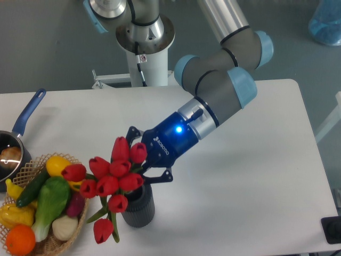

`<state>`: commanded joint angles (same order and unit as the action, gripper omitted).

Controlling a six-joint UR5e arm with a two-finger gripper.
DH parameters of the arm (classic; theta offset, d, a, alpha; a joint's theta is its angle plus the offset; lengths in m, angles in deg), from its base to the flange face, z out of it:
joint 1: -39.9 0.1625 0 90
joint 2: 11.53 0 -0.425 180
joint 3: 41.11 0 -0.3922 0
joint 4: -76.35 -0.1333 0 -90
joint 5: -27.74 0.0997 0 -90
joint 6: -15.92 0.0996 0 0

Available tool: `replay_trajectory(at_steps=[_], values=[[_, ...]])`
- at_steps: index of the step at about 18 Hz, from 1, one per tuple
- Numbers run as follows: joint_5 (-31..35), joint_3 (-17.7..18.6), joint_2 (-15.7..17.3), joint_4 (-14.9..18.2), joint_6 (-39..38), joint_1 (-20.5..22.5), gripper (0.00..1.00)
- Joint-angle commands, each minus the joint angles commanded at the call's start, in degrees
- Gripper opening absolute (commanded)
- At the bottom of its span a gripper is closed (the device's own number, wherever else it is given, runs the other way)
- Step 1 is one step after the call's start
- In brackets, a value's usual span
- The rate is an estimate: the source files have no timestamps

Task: Insert the flowers into the vase
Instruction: 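Push the tulips deeper into the vase, tilting the gripper downward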

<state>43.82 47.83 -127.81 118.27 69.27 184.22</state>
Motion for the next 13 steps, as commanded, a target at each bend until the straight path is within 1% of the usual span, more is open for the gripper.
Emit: replay_trajectory(at_steps=[4,6,10,13], values=[[1.3,0.3,-0.4,0.0,0.0,0.1,0.05],[1.9,1.2,-0.5,-0.1,0.5,0.1,0.05],[2.3,5.6,0.0,-0.1,5.5,0.0,0.05],[4.0,7.2,0.3,0.0,6.8,0.0,0.05]])
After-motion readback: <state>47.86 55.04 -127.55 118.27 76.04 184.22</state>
